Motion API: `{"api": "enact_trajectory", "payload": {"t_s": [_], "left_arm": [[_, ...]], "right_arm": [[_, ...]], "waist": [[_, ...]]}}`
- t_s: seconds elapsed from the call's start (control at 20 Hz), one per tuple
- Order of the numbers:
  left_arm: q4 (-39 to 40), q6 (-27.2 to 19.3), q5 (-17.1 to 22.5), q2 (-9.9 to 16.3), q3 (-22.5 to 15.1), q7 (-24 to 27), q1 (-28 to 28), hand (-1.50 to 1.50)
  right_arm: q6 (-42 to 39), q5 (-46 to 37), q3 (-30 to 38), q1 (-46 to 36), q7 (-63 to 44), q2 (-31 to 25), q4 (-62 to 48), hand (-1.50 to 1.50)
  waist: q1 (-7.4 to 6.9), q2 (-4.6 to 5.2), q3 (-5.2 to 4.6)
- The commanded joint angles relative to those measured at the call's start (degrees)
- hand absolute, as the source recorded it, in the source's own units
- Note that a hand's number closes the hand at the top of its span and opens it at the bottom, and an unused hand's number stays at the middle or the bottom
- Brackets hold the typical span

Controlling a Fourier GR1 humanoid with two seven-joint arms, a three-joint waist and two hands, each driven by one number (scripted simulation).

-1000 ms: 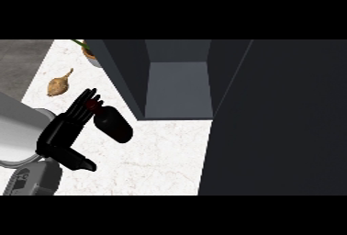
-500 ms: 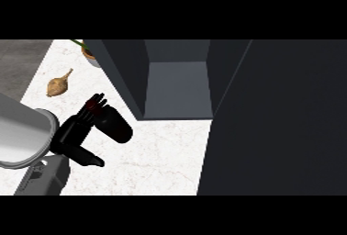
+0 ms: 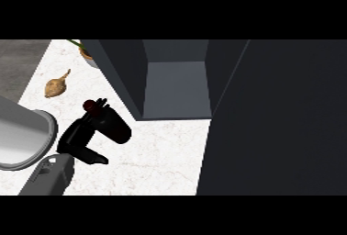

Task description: Pick up the wine, place it into the cabinet and close the cabinet

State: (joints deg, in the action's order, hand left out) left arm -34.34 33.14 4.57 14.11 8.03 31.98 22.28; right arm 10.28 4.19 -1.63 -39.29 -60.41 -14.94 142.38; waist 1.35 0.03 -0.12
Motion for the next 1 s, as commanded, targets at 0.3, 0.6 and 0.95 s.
{"api": "enact_trajectory", "payload": {"t_s": [0.3, 0.6, 0.95], "left_arm": [[11.20, 1.33, -3.34, -1.49, -1.12, 8.81, 5.76, -1.50], [16.03, 1.78, -3.61, -0.81, -0.58, 12.07, 7.47, -1.50], [13.65, 5.19, -5.87, -2.30, -4.17, 16.12, 6.44, 1.50]], "right_arm": [[0.49, 4.63, 1.47, -0.64, -3.72, -0.25, 2.16, -1.50], [1.36, 2.76, -1.06, 4.12, -4.44, 0.79, 7.28, -1.50], [-0.15, 5.33, 0.95, 5.80, -2.47, -0.17, 7.43, -1.50]], "waist": [[0.01, 0.19, -0.02], [0.82, 0.29, -0.05], [0.67, 0.16, 0.02]]}}
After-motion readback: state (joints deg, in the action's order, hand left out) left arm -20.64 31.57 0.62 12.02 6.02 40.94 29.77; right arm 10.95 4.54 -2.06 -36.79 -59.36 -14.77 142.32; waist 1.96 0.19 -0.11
